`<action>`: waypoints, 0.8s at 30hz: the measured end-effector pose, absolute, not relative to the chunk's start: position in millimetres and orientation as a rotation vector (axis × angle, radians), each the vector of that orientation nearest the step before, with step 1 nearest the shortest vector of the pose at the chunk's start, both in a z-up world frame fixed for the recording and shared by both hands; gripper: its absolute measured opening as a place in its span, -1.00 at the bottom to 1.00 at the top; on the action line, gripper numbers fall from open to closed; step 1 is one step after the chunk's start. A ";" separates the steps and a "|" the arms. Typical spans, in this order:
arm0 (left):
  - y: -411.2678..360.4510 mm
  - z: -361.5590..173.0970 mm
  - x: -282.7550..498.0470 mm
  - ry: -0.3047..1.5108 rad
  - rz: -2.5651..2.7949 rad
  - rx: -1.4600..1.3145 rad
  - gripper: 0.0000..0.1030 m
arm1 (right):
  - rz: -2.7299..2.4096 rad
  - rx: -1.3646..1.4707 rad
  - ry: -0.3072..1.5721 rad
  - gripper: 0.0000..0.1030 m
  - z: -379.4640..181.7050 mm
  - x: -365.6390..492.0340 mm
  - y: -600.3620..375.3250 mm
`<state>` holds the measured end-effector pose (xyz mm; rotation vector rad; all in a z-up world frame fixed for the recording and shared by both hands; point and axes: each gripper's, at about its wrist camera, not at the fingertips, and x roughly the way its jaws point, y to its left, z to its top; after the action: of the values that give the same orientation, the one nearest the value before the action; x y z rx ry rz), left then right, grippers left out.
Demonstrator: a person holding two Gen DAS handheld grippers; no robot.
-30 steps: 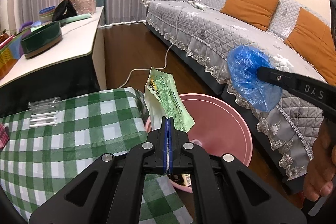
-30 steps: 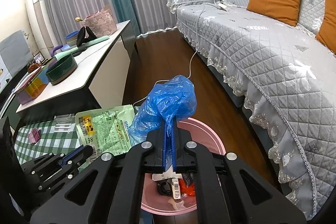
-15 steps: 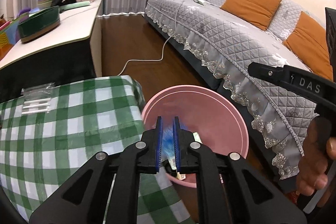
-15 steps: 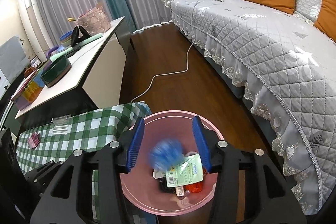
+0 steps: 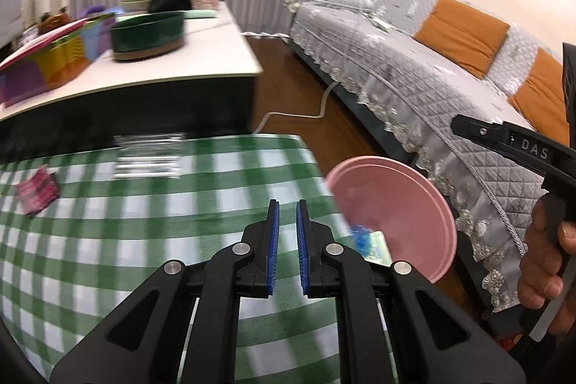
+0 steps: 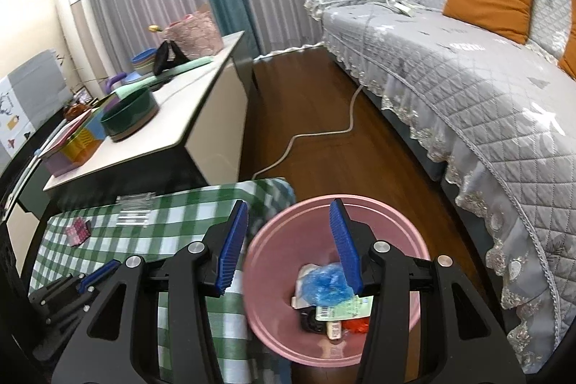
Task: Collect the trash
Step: 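Move both grippers back to the table toward the pink packet and clear bag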
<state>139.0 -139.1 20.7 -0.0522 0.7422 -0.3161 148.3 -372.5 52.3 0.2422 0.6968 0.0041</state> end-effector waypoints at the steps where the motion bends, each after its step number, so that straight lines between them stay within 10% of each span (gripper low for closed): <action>1: -127.8 21.7 139.2 0.742 -0.300 -0.058 -0.80 | 0.014 0.238 0.695 -0.06 53.2 149.1 -366.0; 24: 119.6 28.3 192.0 0.723 -0.098 -0.035 -0.80 | 0.266 0.223 0.601 -0.71 56.9 171.0 -254.3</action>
<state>192.0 119.6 28.3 -0.0347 0.7226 -0.0983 171.0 -254.3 56.9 0.2234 0.6013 0.2660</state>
